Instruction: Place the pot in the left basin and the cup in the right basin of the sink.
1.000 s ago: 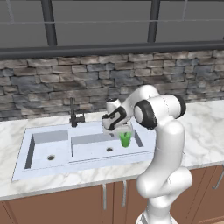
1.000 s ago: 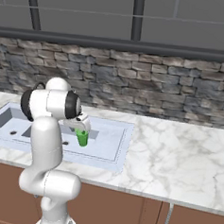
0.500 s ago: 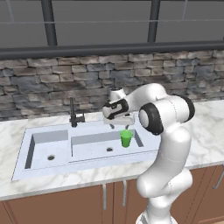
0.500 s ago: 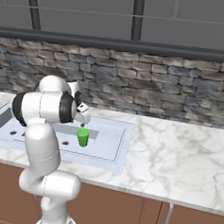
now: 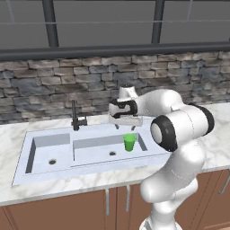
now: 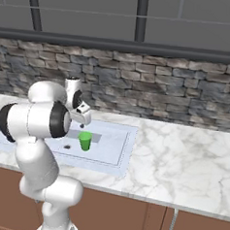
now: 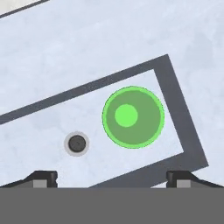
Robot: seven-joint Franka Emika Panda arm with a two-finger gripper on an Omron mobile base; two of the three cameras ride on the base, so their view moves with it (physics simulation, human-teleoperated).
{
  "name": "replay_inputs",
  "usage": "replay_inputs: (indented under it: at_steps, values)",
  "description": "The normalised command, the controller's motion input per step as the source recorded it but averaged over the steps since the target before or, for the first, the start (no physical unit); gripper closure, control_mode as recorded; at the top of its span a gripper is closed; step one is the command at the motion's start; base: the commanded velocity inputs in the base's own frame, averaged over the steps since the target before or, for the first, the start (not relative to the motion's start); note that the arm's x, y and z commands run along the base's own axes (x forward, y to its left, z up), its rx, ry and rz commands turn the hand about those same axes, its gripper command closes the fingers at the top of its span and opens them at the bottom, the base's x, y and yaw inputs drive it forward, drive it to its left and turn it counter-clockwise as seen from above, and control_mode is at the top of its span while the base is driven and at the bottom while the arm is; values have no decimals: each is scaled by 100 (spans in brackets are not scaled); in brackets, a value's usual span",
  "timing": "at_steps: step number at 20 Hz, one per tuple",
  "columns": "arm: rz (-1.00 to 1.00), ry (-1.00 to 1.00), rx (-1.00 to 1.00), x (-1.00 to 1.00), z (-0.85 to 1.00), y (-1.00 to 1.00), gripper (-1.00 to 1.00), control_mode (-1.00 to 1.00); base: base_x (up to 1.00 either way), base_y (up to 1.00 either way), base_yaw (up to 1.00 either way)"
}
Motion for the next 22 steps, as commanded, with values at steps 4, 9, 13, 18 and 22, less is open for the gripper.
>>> replay_inputs:
  at_steps: [4,9,13,18,22]
  values:
    - [22,-1,3,-48,58,-3,-100,-100,0,0,0]
    - [29,5,-1,-42,59,0,-100,-100,0,0,0]
    - [22,15,0,-35,44,0,-100,-100,0,0,0]
    - [7,-4,0,-72,0,-17,-100,-100,0,0,0]
    - [0,-7,0,-69,0,-16,-100,-100,0,0,0]
